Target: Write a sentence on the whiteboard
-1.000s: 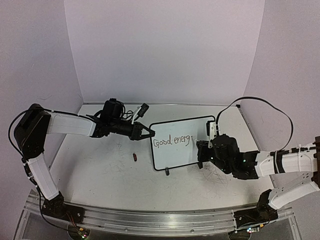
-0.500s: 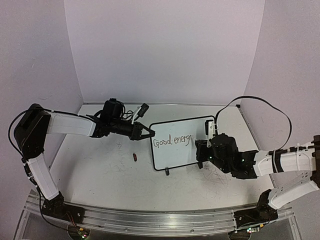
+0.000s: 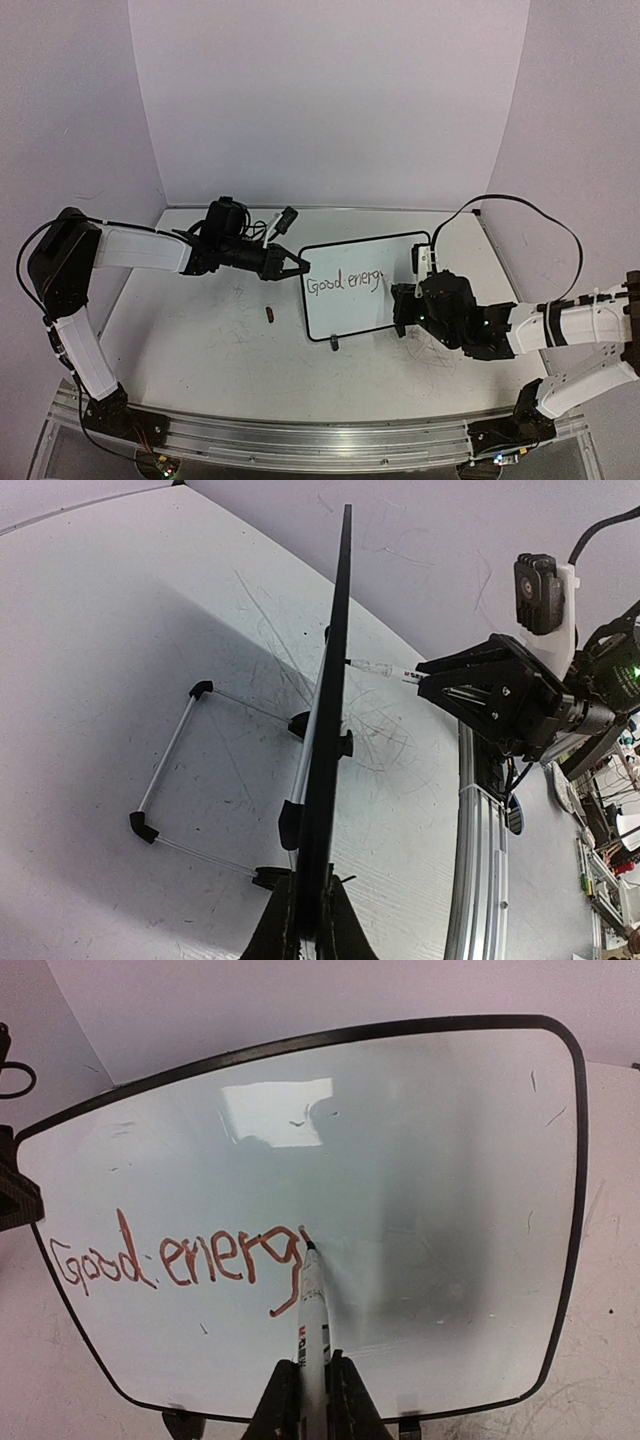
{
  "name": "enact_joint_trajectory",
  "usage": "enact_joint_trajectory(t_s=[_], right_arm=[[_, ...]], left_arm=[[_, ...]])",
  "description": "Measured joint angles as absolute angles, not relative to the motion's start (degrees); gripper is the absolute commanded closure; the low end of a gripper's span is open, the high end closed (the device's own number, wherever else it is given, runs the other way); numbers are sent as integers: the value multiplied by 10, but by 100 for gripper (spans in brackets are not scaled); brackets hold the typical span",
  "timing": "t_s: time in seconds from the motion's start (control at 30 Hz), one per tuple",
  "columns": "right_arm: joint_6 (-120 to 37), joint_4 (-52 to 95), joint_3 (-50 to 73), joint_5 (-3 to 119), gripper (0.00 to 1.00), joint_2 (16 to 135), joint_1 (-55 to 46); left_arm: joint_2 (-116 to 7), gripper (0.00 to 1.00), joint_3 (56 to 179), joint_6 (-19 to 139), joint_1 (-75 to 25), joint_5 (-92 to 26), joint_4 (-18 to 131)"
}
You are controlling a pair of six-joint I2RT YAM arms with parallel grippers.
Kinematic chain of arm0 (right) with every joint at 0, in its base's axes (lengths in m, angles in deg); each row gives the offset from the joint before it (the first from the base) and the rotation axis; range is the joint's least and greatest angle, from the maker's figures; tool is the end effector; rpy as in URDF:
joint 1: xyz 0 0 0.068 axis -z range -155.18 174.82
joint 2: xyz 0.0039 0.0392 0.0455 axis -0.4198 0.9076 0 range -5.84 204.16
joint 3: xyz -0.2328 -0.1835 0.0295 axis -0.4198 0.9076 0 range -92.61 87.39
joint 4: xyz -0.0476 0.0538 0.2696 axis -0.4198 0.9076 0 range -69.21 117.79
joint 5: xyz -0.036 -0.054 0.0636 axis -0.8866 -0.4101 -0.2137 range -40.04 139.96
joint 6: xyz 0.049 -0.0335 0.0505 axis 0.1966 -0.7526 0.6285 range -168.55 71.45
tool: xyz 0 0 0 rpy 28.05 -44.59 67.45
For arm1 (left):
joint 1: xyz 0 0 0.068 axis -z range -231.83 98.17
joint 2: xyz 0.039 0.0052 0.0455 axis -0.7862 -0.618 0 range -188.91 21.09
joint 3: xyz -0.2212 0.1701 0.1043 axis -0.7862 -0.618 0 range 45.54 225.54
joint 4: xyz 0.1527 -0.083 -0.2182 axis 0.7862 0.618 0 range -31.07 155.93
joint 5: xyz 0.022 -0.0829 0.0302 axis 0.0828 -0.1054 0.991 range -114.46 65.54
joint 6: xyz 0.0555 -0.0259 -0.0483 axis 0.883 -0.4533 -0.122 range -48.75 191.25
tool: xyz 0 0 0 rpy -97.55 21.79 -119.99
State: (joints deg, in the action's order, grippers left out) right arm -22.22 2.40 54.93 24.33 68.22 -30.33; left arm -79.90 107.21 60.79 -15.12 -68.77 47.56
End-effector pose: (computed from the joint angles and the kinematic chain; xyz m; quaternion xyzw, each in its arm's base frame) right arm 0.1953 0.2302 0.2092 -0.0843 0.8189 0.2100 0.5275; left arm 0.3126 -0.2912 0.2203 0.3696 0.7288 -0.4871 0.3082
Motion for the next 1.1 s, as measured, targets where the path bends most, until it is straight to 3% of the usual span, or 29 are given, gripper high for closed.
enact_joint_trajectory(t_s=[1.1], right_arm=[[-240,24,539,228,100,683,-299]], left_arm=[[-799,100,1072,608,-151,-687,476]])
